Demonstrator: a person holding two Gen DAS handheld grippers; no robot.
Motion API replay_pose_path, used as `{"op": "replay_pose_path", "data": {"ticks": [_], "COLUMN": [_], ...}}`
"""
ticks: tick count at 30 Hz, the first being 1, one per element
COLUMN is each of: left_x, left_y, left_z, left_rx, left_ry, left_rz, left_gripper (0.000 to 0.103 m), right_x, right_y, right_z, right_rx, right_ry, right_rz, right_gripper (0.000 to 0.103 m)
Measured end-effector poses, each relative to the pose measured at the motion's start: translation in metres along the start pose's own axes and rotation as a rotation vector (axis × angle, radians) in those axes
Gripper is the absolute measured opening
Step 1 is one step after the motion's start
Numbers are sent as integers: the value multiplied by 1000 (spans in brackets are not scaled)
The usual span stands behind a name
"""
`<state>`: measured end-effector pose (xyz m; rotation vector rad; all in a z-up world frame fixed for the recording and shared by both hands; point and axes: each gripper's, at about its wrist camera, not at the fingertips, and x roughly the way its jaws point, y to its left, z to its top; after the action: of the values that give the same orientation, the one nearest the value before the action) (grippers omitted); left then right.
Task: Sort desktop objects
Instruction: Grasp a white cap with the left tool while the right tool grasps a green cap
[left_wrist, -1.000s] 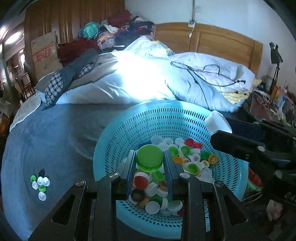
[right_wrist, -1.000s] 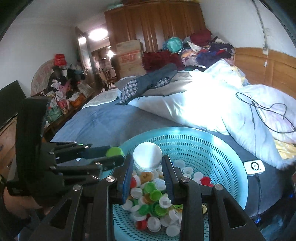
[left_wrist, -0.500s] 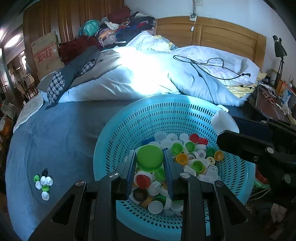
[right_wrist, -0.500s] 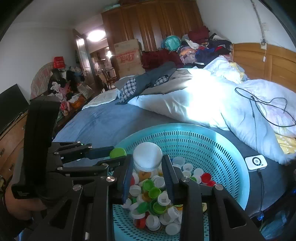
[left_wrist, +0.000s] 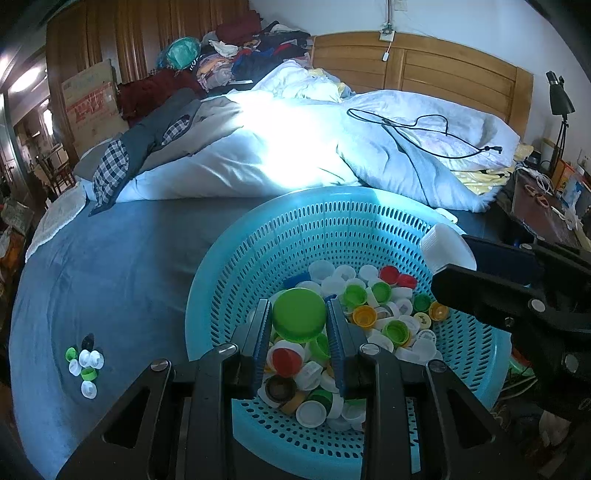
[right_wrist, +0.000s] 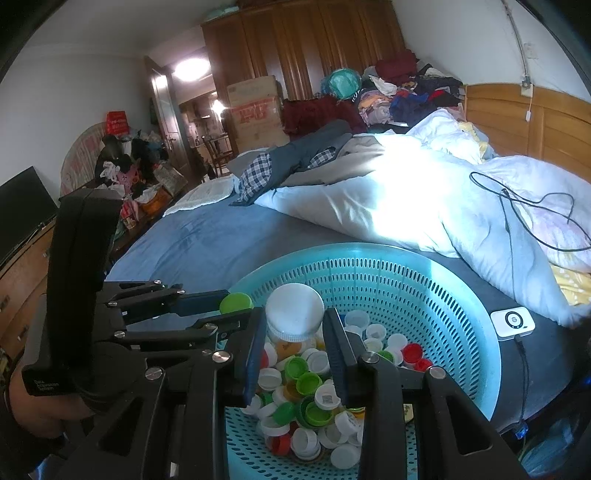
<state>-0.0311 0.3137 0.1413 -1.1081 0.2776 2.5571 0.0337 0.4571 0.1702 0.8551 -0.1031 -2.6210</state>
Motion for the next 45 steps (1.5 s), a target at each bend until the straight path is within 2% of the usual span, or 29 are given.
{"op": "replay_pose_path", "data": {"ticks": [9, 10, 11, 12, 13, 14, 16, 18, 21, 25, 29, 31, 34, 37, 42, 43, 45], "left_x": [2, 3, 5, 6, 6, 4, 3, 4, 9, 16, 23, 32, 49, 66, 81, 82, 79], "left_y": [0, -1, -2, -2, 0, 3, 16, 43, 102, 195, 270, 290, 298, 303, 318, 317, 315], "left_z": [-1, -1, -2, -4, -6, -9, -18, -31, -64, -122, -166, -175, -177, -172, -168, -169, -171], "left_rx": [1, 9, 14, 17, 16, 13, -10, -86, -224, -405, -562, -579, -539, -512, -522, -512, -498], "left_ry": [3, 5, 8, 9, 2, -11, -19, -16, -3, 43, 55, 66, 74, 93, 92, 93, 94], "left_rz": [-8, -12, -8, -1, 8, 19, 26, 24, 66, 163, 193, 172, 133, 137, 141, 140, 151], "left_gripper": [25, 26, 34, 41, 55, 58, 58, 58, 58, 58, 58, 58, 58, 58, 58, 56, 28], "right_x": [1, 2, 3, 1, 0, -1, 0, 2, 11, 27, 47, 58, 73, 86, 100, 105, 112], "right_y": [1, 1, 1, 1, 1, 1, 2, 7, 20, 44, 64, 73, 87, 101, 116, 121, 128], "right_z": [-3, -3, -3, -3, -4, -3, -3, -4, -4, -11, -17, -19, -21, -20, -19, -18, -17], "right_rx": [-2, -3, -4, -5, -5, -3, -5, -16, -38, -78, -113, -130, -150, -170, -198, -203, -211], "right_ry": [8, 10, 12, 3, -6, -9, -7, -2, 15, 51, 96, 119, 147, 169, 190, 197, 206], "right_rz": [-6, -11, -18, -34, -41, -43, -36, -24, 5, 50, 81, 95, 109, 121, 137, 143, 162], "right_gripper": [35, 38, 56, 69, 84, 85, 85, 85, 85, 85, 85, 85, 85, 85, 85, 85, 85]}}
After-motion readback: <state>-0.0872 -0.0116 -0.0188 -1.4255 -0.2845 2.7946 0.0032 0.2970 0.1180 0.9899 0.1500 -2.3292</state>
